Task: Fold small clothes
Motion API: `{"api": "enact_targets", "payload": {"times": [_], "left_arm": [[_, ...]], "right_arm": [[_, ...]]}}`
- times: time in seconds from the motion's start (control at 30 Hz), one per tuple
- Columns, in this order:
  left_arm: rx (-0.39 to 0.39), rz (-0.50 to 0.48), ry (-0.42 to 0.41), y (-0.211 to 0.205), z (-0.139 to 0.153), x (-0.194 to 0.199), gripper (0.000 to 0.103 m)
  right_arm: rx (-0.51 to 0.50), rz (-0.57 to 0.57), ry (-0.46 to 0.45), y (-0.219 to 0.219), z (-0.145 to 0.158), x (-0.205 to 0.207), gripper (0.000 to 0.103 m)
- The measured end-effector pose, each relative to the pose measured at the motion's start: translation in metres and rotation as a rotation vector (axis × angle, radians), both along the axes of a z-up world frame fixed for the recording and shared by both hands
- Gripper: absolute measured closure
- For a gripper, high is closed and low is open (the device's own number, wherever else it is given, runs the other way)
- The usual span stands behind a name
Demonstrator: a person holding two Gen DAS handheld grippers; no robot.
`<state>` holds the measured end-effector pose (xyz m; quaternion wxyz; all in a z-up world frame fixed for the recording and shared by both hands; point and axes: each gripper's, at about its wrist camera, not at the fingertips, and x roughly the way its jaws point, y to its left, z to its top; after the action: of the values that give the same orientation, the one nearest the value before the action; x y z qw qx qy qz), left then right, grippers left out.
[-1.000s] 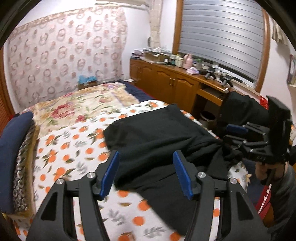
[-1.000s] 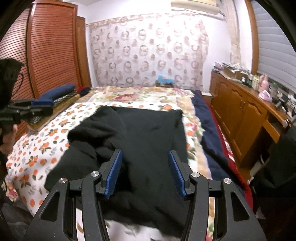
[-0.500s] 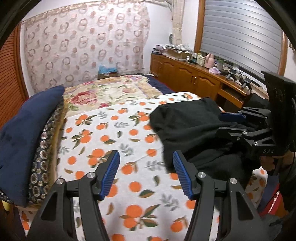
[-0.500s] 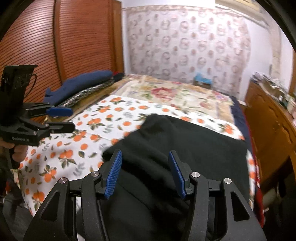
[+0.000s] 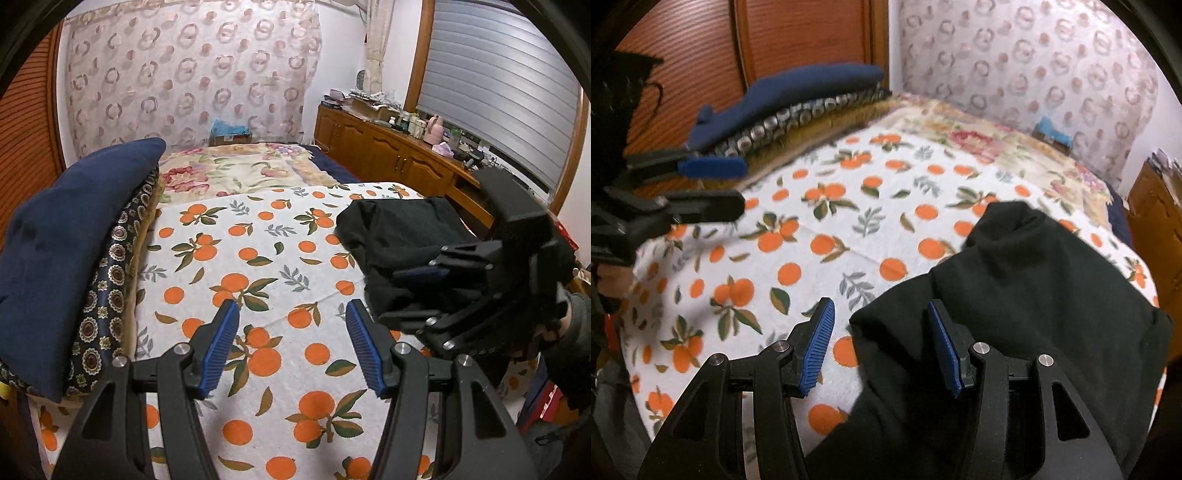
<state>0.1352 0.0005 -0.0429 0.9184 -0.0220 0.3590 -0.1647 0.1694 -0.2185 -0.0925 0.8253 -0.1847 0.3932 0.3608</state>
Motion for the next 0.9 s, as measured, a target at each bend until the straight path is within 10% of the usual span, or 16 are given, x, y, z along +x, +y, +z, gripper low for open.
{"api": "enact_targets", "payload": {"times": [0.13,0.3,0.6,0.9], "left_arm": [[-0.007,-0.005,0.006,0.0,-0.003,0.001,0.043],[-0.015,-0.013,0.011,-0.003,-0.005,0.003,0.043],[-0.013,-0.032,0.037,-0.016,-0.014,0.009,0.043],[0.005,-0.057,0.051,-0.036,-0.016,0.011,0.043]], "right_arm": [[-0.028,-0.005,-0.006,0.001,-0.009,0.002,0.052],[-0.052,-0.021,-0.047,-0.001,-0.009,0.003,0.098],[0.133,-0.141,-0.162,-0.073,0.073,0.02,0.099],[0.036,-0.383,-0.259,-0.175,0.105,0.094,0.099]]}}
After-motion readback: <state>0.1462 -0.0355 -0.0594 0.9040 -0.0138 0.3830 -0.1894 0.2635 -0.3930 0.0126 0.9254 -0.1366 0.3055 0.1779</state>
